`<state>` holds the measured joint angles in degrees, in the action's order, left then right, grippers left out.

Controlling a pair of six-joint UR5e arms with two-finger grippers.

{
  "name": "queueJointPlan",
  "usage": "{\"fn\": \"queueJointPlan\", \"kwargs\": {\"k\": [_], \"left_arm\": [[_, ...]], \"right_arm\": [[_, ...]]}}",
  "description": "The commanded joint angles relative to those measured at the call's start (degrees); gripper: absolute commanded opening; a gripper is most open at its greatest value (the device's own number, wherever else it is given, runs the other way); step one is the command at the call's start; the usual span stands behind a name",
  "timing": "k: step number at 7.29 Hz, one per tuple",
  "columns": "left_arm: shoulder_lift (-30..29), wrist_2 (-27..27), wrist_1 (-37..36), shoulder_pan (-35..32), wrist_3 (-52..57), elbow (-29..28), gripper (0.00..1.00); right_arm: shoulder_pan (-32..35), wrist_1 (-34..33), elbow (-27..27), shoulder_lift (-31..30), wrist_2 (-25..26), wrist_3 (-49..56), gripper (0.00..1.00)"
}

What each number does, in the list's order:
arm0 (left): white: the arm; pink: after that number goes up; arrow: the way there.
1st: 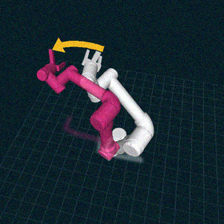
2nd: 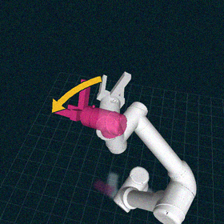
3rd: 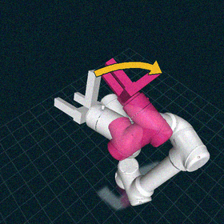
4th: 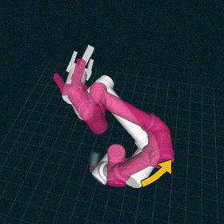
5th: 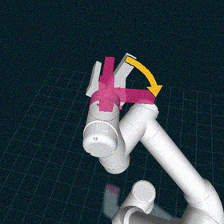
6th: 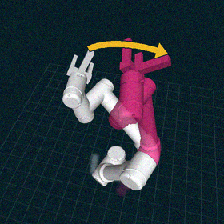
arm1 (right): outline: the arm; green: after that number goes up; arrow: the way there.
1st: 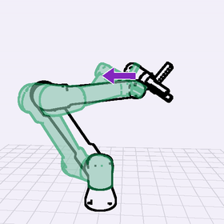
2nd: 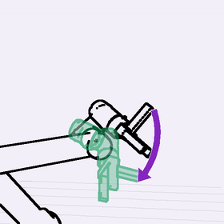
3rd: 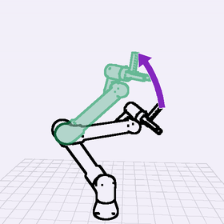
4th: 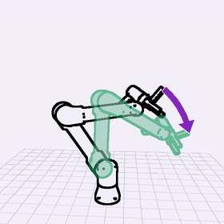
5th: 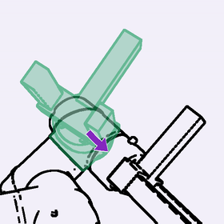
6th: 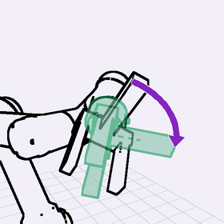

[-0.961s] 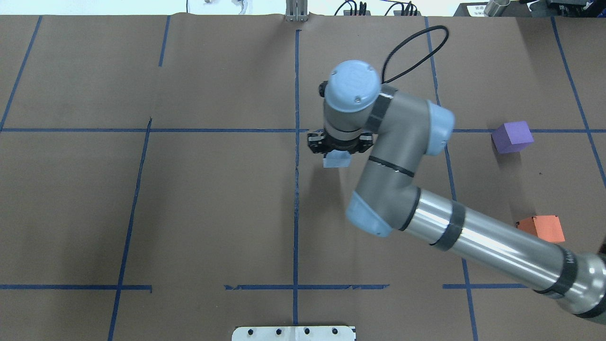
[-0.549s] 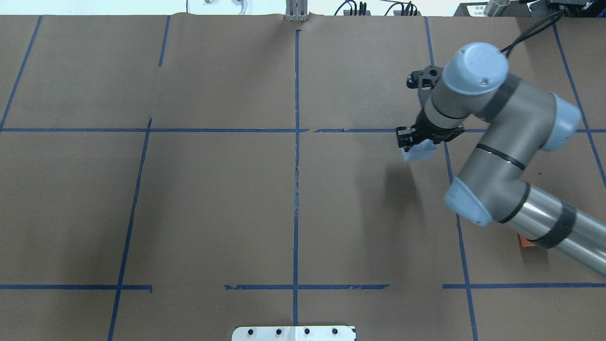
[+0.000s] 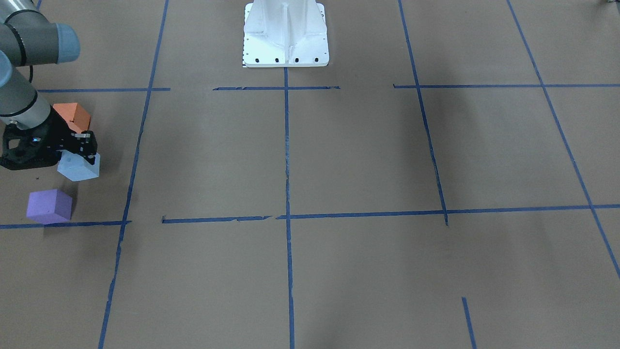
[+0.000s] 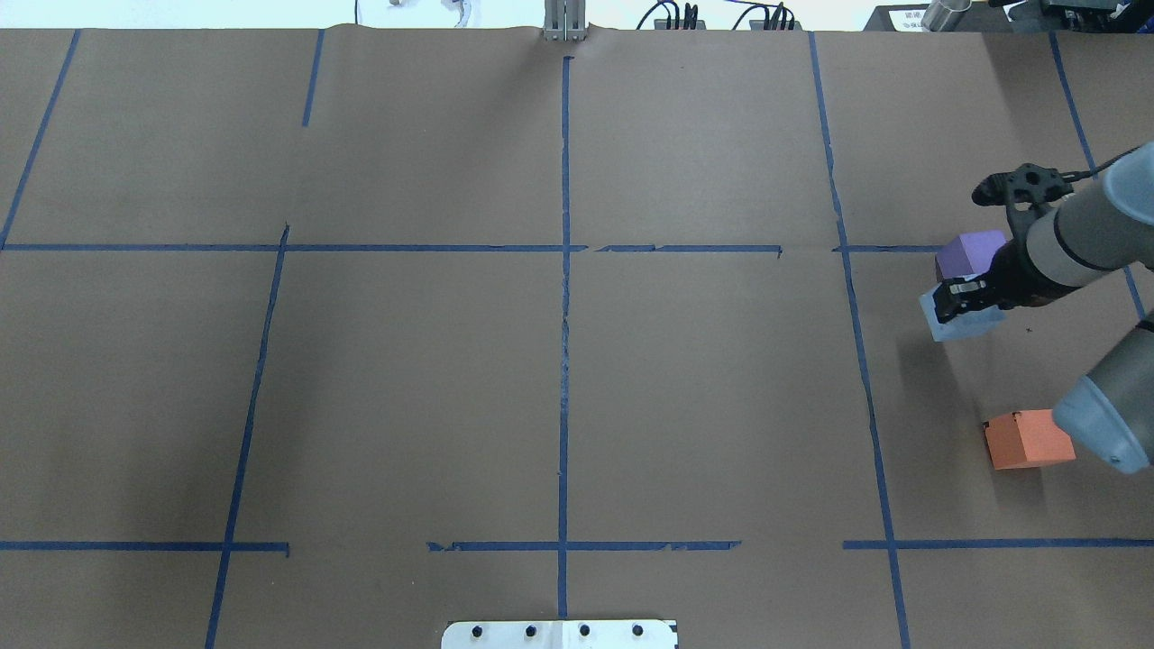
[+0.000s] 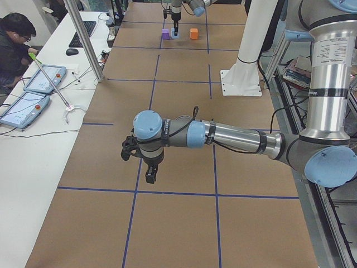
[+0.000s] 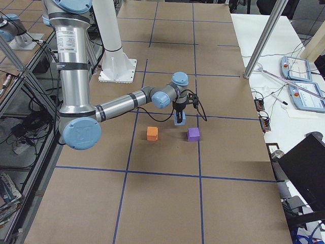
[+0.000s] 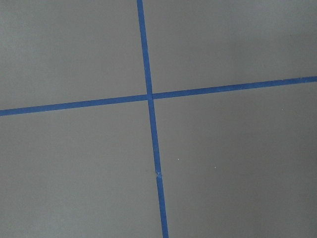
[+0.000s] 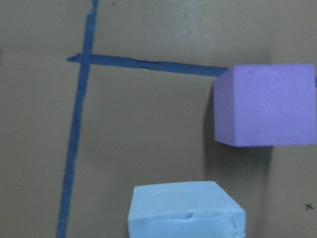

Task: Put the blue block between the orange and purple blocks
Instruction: 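Carry the cube with the right gripper between the purple and orange cubes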

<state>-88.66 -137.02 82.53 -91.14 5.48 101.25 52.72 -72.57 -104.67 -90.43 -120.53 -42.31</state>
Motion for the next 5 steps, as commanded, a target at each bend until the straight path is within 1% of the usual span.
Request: {"fn": "queueJointPlan", "kwargs": {"k": [1,2,3,4,5], "left_arm": [[-0.1,0.0,0.0,0.0,0.0,0.2,1.0],[-0.1,0.0,0.0,0.0,0.0,0.4,1.0],[-0.1,0.0,0.0,0.0,0.0,0.4,1.0],[0.0,0.0,0.0,0.0,0.0,0.5,1.0],[0.1,0.1,0.0,0.0,0.0,0.9,1.0]], "right_arm": [[0.5,5.6,1.5,-5.5,-0.4,-0.1,0.2],[0.4,8.1,4.1,-5.5,-0.4,-0.1,0.49],[0.3,13.1,7.0,-5.3,-0.4,0.3,0.9],[0.3,15.8,8.1,-5.3,-0.7,-0.2,1.0],[0.5,15.4,7.6,-4.7,-0.8,-0.2,1.0]]}}
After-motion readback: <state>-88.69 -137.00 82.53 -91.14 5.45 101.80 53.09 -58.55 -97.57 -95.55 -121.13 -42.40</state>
